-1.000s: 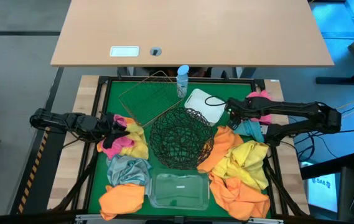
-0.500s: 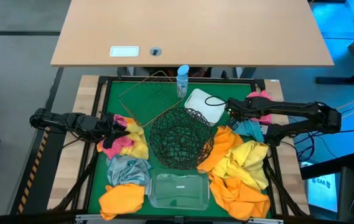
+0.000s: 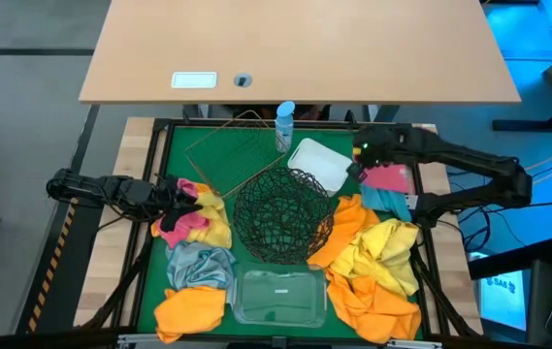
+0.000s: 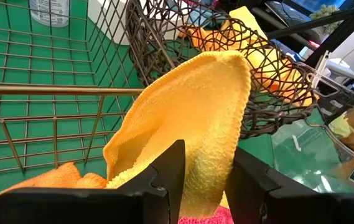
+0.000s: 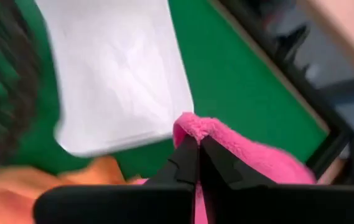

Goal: Sort microfiber towel by color & place in baskets
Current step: Put the pink microfiber towel into the white bin

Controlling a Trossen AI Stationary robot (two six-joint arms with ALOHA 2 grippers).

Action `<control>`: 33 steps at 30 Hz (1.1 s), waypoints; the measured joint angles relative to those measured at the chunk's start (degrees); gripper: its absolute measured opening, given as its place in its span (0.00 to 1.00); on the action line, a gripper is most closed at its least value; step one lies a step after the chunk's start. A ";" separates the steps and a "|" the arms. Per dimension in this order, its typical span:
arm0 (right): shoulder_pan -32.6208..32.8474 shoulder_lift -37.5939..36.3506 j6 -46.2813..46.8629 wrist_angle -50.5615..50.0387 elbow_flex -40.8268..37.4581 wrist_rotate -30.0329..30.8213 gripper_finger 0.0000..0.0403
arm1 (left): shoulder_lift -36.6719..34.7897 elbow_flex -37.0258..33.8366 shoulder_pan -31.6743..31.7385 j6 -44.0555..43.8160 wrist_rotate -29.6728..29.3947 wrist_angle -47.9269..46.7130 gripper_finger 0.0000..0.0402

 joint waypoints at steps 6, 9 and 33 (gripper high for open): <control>0.00 -0.02 -2.81 1.17 12.21 -0.02 0.01 | 0.00 0.00 0.00 0.00 -0.02 -0.01 0.24; 0.00 -0.02 -3.64 3.71 16.49 0.00 0.01 | 0.00 0.00 0.00 0.04 -0.04 0.00 0.24; 0.04 4.70 -9.30 23.97 20.26 -12.66 0.00 | 0.00 0.00 0.02 0.07 -1.46 0.03 0.24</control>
